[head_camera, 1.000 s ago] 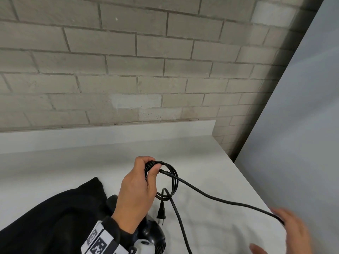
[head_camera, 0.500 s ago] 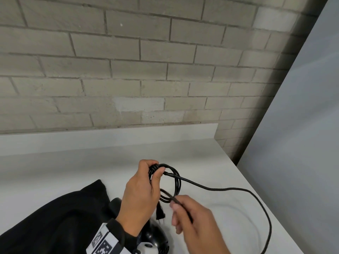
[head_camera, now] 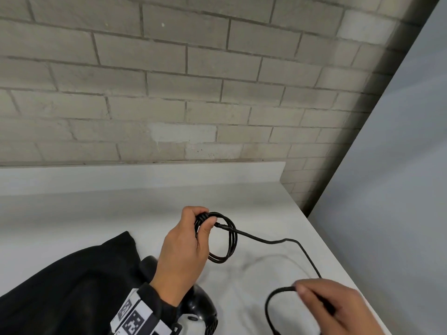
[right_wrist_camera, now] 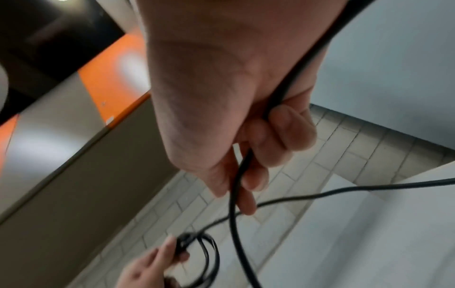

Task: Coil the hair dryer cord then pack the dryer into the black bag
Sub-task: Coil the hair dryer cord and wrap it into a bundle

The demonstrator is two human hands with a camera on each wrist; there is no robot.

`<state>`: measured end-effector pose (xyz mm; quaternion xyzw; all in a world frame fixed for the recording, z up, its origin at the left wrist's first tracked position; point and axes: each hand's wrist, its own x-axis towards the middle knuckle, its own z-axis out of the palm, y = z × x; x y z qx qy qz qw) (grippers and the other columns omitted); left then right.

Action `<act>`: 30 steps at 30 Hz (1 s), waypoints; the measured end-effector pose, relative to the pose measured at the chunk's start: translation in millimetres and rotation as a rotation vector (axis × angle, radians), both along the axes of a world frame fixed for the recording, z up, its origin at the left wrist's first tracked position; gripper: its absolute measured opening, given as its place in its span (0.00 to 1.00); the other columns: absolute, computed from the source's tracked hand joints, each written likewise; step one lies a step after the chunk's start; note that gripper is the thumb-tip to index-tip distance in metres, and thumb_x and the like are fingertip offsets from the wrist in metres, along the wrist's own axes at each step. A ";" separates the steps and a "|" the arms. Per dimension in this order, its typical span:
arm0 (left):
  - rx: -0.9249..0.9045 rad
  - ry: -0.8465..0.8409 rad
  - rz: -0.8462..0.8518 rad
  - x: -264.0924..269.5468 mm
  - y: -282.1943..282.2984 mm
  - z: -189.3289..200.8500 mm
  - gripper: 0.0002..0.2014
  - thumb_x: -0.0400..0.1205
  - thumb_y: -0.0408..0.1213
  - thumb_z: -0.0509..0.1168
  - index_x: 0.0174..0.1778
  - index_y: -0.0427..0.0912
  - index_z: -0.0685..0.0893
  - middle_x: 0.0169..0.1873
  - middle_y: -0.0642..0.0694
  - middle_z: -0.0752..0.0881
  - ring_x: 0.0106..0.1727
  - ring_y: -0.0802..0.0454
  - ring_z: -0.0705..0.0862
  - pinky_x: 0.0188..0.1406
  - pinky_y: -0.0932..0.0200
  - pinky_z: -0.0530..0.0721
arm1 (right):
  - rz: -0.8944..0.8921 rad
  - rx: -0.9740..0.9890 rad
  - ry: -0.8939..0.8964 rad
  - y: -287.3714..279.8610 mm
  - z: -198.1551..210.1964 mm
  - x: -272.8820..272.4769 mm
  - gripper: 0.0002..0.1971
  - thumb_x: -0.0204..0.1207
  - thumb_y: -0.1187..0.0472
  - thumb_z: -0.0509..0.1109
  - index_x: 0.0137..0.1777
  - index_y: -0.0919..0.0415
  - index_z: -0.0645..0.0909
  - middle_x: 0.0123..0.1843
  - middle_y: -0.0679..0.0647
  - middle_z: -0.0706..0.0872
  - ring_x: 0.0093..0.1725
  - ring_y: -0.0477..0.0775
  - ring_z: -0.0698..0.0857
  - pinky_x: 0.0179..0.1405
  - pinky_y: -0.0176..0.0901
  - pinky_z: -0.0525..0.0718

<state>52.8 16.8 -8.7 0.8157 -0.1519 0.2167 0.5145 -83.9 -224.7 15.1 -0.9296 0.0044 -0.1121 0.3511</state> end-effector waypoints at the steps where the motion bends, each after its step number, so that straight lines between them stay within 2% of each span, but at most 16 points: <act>1: -0.001 -0.001 -0.001 -0.6 0.3 0.3 0.21 0.81 0.59 0.54 0.58 0.47 0.77 0.39 0.60 0.87 0.38 0.58 0.86 0.38 0.61 0.81 | -0.002 -0.098 0.041 5.1 -8.8 6.9 0.16 0.72 0.27 0.60 0.37 0.32 0.84 0.33 0.42 0.87 0.34 0.41 0.83 0.30 0.26 0.78; 3: -0.002 -0.003 0.000 -1.7 1.5 0.4 0.20 0.81 0.58 0.55 0.58 0.47 0.77 0.39 0.61 0.87 0.38 0.58 0.85 0.38 0.61 0.81 | -0.060 -0.247 -0.040 18.3 -19.2 23.8 0.23 0.75 0.25 0.53 0.40 0.35 0.84 0.33 0.38 0.83 0.32 0.36 0.80 0.29 0.23 0.74; 4: -0.005 -0.005 -0.001 -2.1 2.3 0.3 0.19 0.81 0.58 0.55 0.57 0.48 0.77 0.39 0.61 0.87 0.39 0.58 0.85 0.38 0.60 0.81 | -0.077 -0.262 -0.147 28.3 -18.3 32.0 0.22 0.77 0.30 0.56 0.43 0.39 0.87 0.37 0.37 0.83 0.34 0.36 0.79 0.33 0.22 0.75; 5: -0.008 -0.008 -0.002 -2.5 3.0 0.5 0.18 0.81 0.58 0.55 0.57 0.49 0.77 0.39 0.61 0.87 0.40 0.58 0.85 0.38 0.60 0.81 | -0.072 -0.239 -0.270 36.8 -22.5 41.3 0.19 0.77 0.36 0.62 0.50 0.46 0.88 0.44 0.41 0.84 0.40 0.38 0.80 0.41 0.23 0.75; 7: -0.012 -0.019 -0.003 -4.0 4.1 1.2 0.17 0.82 0.58 0.56 0.56 0.51 0.77 0.38 0.62 0.87 0.41 0.59 0.85 0.38 0.61 0.81 | -0.052 -0.190 -0.387 53.1 -23.9 58.3 0.24 0.76 0.44 0.69 0.65 0.59 0.82 0.59 0.51 0.80 0.58 0.47 0.79 0.60 0.26 0.72; 9: -0.014 -0.032 -0.005 -5.0 5.2 1.1 0.17 0.82 0.57 0.57 0.56 0.50 0.78 0.38 0.63 0.86 0.40 0.60 0.85 0.36 0.63 0.81 | 0.037 -0.157 -0.305 63.8 -18.5 70.4 0.30 0.77 0.42 0.69 0.75 0.53 0.68 0.68 0.45 0.74 0.67 0.40 0.72 0.68 0.25 0.66; 10: -0.017 -0.035 -0.005 -5.2 5.7 0.9 0.17 0.82 0.57 0.57 0.57 0.49 0.78 0.38 0.63 0.86 0.39 0.61 0.85 0.35 0.66 0.81 | 0.091 -0.123 -0.245 68.8 -16.4 74.8 0.30 0.78 0.41 0.69 0.75 0.45 0.62 0.67 0.40 0.73 0.66 0.34 0.72 0.67 0.22 0.65; 12: -0.020 -0.045 -0.004 -5.4 6.6 0.3 0.17 0.82 0.56 0.59 0.57 0.48 0.79 0.38 0.64 0.86 0.34 0.65 0.83 0.32 0.71 0.78 | 0.175 -0.073 -0.166 75.3 -16.4 83.0 0.25 0.80 0.45 0.68 0.69 0.32 0.57 0.61 0.35 0.74 0.60 0.31 0.75 0.58 0.16 0.67; 14: -0.024 -0.056 -0.012 -5.5 7.3 0.3 0.15 0.82 0.53 0.61 0.57 0.48 0.80 0.36 0.65 0.86 0.30 0.68 0.81 0.30 0.76 0.75 | 0.193 -0.148 -0.253 77.5 -13.5 88.4 0.17 0.82 0.50 0.68 0.65 0.38 0.65 0.53 0.38 0.76 0.52 0.35 0.79 0.49 0.16 0.69; 16: -0.017 -0.057 -0.028 -5.3 8.0 0.5 0.14 0.82 0.51 0.62 0.57 0.47 0.81 0.35 0.67 0.85 0.28 0.70 0.80 0.30 0.78 0.72 | 0.171 -0.292 -0.431 76.3 -1.7 89.3 0.09 0.81 0.52 0.67 0.59 0.49 0.77 0.46 0.46 0.80 0.40 0.44 0.83 0.38 0.23 0.69; 19: 0.041 -0.057 -0.075 -4.5 10.5 0.3 0.14 0.85 0.58 0.59 0.57 0.54 0.78 0.31 0.67 0.83 0.28 0.67 0.79 0.30 0.78 0.71 | 0.186 -0.515 -0.657 70.8 19.9 87.7 0.08 0.79 0.55 0.69 0.49 0.56 0.87 0.37 0.50 0.81 0.29 0.49 0.76 0.31 0.29 0.59; 21: 0.069 -0.052 -0.124 -3.8 13.1 -0.3 0.14 0.84 0.62 0.55 0.57 0.60 0.75 0.35 0.65 0.84 0.29 0.63 0.80 0.29 0.76 0.72 | 0.236 -0.565 -0.701 68.0 34.3 87.0 0.06 0.79 0.57 0.70 0.47 0.57 0.88 0.37 0.51 0.81 0.29 0.49 0.74 0.29 0.32 0.63; 23: 0.076 -0.051 -0.168 -3.9 15.9 -1.0 0.17 0.82 0.67 0.52 0.58 0.63 0.73 0.39 0.70 0.84 0.30 0.64 0.81 0.31 0.74 0.74 | 0.290 -0.531 -0.691 64.1 42.2 91.4 0.06 0.80 0.56 0.70 0.48 0.57 0.87 0.38 0.50 0.81 0.31 0.49 0.74 0.25 0.37 0.71; 25: 0.069 -0.042 -0.197 -4.0 18.1 -1.7 0.20 0.81 0.71 0.49 0.59 0.64 0.73 0.41 0.73 0.84 0.32 0.65 0.83 0.32 0.68 0.80 | 0.312 -0.467 -0.648 61.5 45.7 96.8 0.07 0.81 0.53 0.69 0.49 0.54 0.86 0.40 0.48 0.81 0.31 0.47 0.74 0.25 0.37 0.74; 27: 0.065 -0.041 -0.215 -3.4 19.7 -2.1 0.21 0.79 0.74 0.51 0.59 0.66 0.72 0.44 0.72 0.85 0.31 0.60 0.83 0.33 0.61 0.83 | 0.335 -0.390 -0.596 59.4 47.9 101.1 0.06 0.82 0.51 0.68 0.51 0.50 0.85 0.41 0.46 0.80 0.31 0.47 0.75 0.26 0.38 0.76; 30: 0.054 -0.052 -0.234 -4.0 20.1 -0.1 0.23 0.73 0.75 0.60 0.58 0.68 0.73 0.48 0.71 0.85 0.29 0.56 0.81 0.32 0.69 0.80 | 0.377 -0.302 -0.540 60.5 49.6 104.6 0.04 0.82 0.51 0.68 0.51 0.46 0.83 0.42 0.43 0.78 0.32 0.48 0.78 0.26 0.44 0.79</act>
